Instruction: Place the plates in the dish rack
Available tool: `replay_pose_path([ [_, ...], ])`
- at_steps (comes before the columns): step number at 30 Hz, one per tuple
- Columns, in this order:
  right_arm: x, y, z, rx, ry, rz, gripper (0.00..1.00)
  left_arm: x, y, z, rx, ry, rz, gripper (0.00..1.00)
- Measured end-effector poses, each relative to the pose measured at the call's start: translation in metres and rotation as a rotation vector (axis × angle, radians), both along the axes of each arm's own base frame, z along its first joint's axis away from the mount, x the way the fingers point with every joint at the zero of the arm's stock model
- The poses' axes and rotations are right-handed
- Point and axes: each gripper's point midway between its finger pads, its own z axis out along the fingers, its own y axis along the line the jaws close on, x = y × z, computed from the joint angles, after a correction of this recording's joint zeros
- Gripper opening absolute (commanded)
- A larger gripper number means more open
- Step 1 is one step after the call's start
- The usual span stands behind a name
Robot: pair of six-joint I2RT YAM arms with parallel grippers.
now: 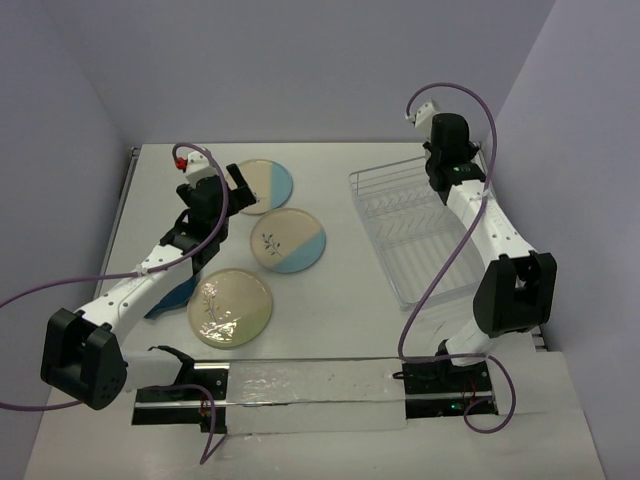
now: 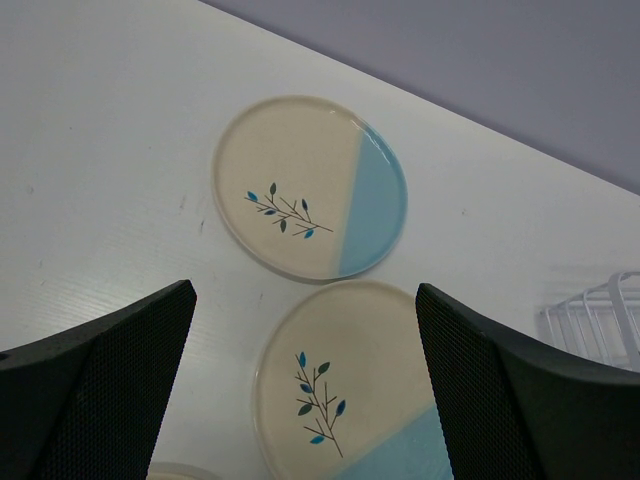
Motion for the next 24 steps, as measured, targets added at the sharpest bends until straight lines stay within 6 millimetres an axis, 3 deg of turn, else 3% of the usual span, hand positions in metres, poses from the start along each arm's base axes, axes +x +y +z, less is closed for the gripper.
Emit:
replay_pose_path([
  [16, -0.001, 0.003, -0.041, 0.040, 0.040, -0.013, 0.00, 0.001, 0.000, -0.003, 0.009, 0.009, -0.001, 0.99],
  [24, 0.000, 0.001, -0.045, 0.052, 0.017, -0.037, 0.00, 0.001, 0.000, -0.005, 0.012, 0.014, -0.001, 0.99],
])
